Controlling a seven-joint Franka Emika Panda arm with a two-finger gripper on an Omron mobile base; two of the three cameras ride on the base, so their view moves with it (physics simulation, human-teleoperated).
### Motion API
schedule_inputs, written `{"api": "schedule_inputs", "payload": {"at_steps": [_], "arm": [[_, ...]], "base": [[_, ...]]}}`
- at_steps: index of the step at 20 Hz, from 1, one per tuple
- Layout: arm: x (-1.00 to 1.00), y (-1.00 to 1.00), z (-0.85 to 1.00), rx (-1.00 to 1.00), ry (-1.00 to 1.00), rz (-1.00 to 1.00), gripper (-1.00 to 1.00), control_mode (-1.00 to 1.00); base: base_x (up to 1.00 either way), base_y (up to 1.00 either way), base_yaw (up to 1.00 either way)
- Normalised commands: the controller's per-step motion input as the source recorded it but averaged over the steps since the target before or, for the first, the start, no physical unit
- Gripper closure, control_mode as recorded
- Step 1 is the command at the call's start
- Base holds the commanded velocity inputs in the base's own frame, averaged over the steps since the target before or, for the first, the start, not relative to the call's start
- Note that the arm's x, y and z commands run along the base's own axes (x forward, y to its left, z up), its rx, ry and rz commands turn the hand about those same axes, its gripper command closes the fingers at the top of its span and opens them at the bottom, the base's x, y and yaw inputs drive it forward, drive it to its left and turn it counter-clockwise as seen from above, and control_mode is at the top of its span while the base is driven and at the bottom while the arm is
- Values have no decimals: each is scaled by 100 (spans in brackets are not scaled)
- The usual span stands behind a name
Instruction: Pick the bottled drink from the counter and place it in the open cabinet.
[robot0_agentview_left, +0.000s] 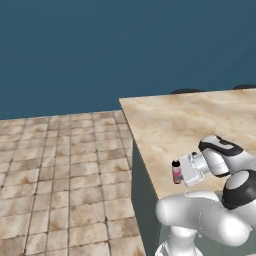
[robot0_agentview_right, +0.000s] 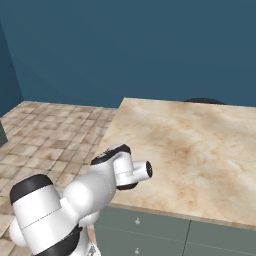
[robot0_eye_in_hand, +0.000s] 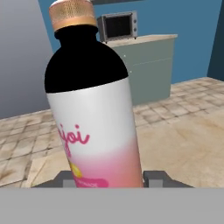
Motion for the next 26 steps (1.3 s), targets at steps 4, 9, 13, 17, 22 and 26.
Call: {"api": "schedule_inputs", "payload": {"at_steps": [4,9,13,17,22,26], "arm": [[-17,-1,16,0,0,-1,100,-100],[-4,4,58,0,0,-11,100,-100],[0,11,79,0,0,-14,100,-100],[0,31,60,0,7,-15,100,-100],[0,26,48,0,10,-20,100,-100],[-15,12,54,0,7,-27,100,-100]], "base": [[0,0,0],[0,0,0],[0,0,0],[0,0,0],[0,0,0],[0,0,0]]}}
